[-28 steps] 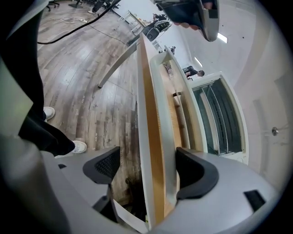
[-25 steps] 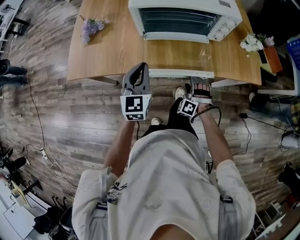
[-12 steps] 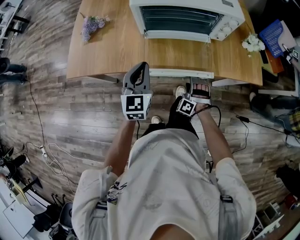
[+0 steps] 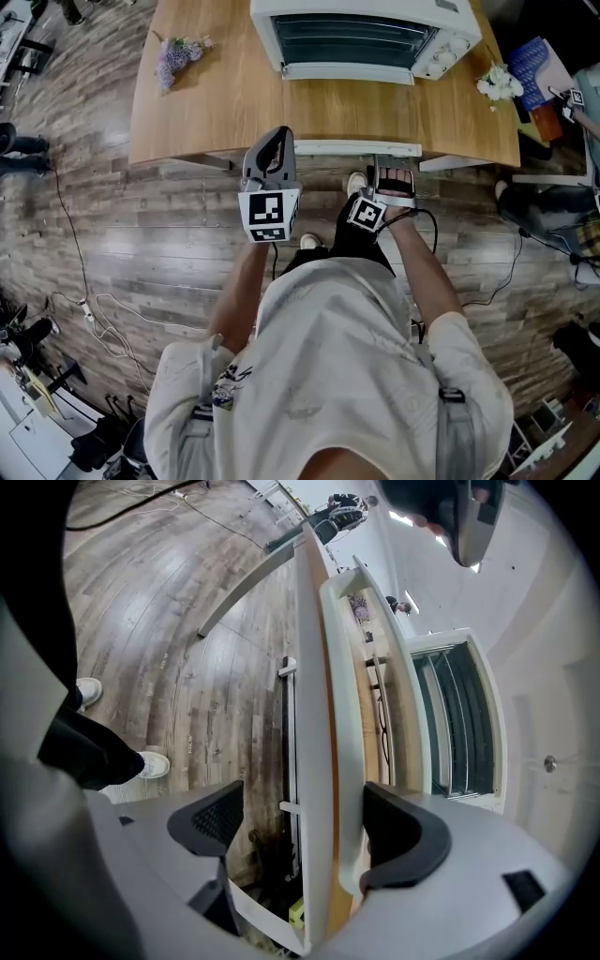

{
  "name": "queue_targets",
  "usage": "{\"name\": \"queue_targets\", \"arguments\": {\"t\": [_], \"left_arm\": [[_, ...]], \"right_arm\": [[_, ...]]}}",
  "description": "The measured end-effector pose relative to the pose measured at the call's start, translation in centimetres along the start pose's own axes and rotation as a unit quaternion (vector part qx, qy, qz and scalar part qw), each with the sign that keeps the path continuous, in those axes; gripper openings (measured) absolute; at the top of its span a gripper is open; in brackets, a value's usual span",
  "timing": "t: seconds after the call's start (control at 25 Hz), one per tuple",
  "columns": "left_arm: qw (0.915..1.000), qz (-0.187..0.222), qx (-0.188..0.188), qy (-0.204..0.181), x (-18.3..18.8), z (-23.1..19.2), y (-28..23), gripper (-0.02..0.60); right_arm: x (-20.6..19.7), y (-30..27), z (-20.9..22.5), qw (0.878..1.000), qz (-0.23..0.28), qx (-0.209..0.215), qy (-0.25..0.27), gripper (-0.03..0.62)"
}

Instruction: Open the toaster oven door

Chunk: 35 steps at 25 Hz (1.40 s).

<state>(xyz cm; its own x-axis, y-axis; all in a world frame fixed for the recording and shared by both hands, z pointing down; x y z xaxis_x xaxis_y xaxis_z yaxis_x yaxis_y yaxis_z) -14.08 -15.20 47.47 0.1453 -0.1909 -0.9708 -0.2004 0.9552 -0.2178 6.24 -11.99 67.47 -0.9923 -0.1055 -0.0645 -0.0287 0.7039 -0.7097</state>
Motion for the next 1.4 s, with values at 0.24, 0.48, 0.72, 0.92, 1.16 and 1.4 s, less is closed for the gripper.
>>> {"name": "queue_targets", "arguments": {"t": [0.24,0.48,0.72,0.92,1.16,1.4], "left_arm": [[1.0000,0.002,-0.002,0.004,0.0,-0.1,0.2,0.014],[1.0000,0.001,-0.004,0.006,-0.3,-0.2,0.4,0.014],[0.9999,0.003,-0.005,0.009,-0.4,-0.1,0.5,0.014],[0.9999,0.004,-0.007,0.011,-0.4,-0.1,0.6,0.014],[0.9999,0.002,-0.010,0.014,-0.7,0.1,0.7,0.014],[0.9998,0.006,-0.013,0.016,-0.8,0.2,0.6,0.014]], "right_arm": [[0.2,0.2,0.1,1.000,-0.006,-0.001,-0.004,0.396],[0.4,0.5,0.4,1.000,-0.006,-0.003,-0.022,0.394],[0.5,1.1,1.0,0.999,-0.008,-0.013,-0.037,0.395],[0.3,1.6,0.7,0.999,-0.014,-0.023,-0.037,0.394],[0.3,2.6,0.5,0.998,-0.008,-0.026,-0.052,0.394],[0.2,3.3,0.5,0.996,0.006,-0.016,-0.084,0.394]]}}
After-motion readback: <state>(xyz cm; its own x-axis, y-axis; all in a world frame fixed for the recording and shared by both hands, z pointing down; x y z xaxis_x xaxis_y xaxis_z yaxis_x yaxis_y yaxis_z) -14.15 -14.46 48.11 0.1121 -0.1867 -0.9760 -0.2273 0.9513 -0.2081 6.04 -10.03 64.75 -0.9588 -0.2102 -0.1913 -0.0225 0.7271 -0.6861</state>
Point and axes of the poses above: the fingertips, and each gripper's own axes: y backward along the fingers, z to its right, x out of its top, the point moved 8 cm from there along y, backward along the fingers, and after that the axes turned 10 degrees about x, right-handed, at the moved point
